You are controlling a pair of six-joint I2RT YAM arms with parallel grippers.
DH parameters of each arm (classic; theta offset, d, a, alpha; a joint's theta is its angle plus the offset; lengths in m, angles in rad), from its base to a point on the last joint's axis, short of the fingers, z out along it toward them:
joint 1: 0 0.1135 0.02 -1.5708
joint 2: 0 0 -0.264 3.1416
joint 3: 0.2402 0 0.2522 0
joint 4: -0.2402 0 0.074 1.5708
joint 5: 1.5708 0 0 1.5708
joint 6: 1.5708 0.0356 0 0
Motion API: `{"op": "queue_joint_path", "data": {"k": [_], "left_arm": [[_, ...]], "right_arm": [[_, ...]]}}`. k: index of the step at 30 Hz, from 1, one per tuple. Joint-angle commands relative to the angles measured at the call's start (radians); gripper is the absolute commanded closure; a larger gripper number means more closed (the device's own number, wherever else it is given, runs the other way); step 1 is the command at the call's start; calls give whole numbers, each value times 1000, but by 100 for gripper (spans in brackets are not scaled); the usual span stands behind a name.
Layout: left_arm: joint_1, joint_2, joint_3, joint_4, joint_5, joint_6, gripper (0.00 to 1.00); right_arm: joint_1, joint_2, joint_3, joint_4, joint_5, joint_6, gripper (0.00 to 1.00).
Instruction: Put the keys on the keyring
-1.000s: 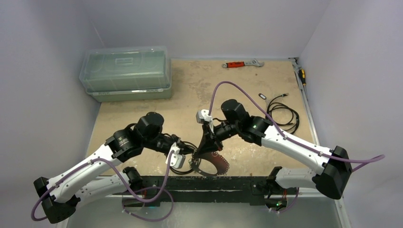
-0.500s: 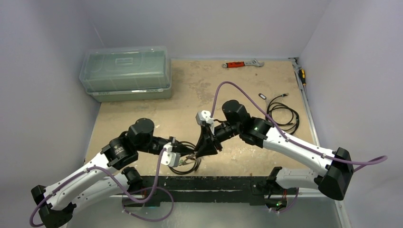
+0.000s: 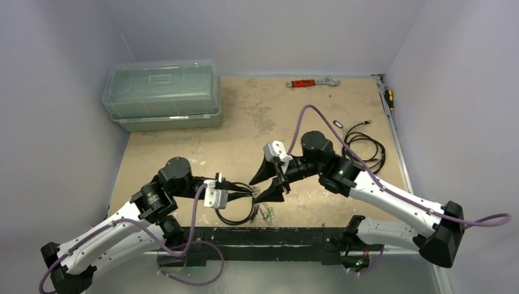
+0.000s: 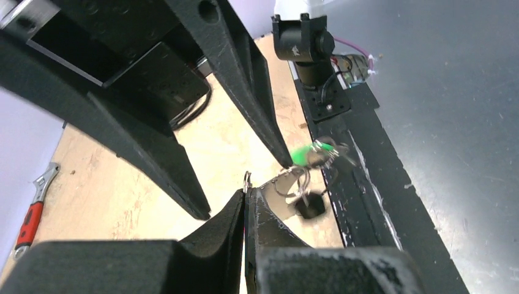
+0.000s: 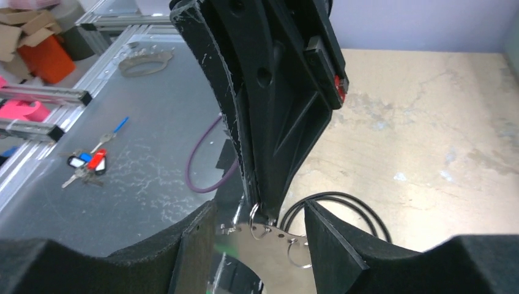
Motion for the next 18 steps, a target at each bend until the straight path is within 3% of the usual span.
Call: {"op": "queue_joint_path", "data": {"k": [1, 6, 18], "left_arm": [[-4, -49, -43, 215, -28, -145, 100], [-5, -60, -67, 276, -60, -192, 100], [-5, -50, -133, 508, -95, -340, 100]], "right_arm": [[4, -136, -67, 158, 119, 27, 42], [4, -244, -195, 344, 187, 89, 43], [4, -271, -240, 372, 296, 76, 56]]}}
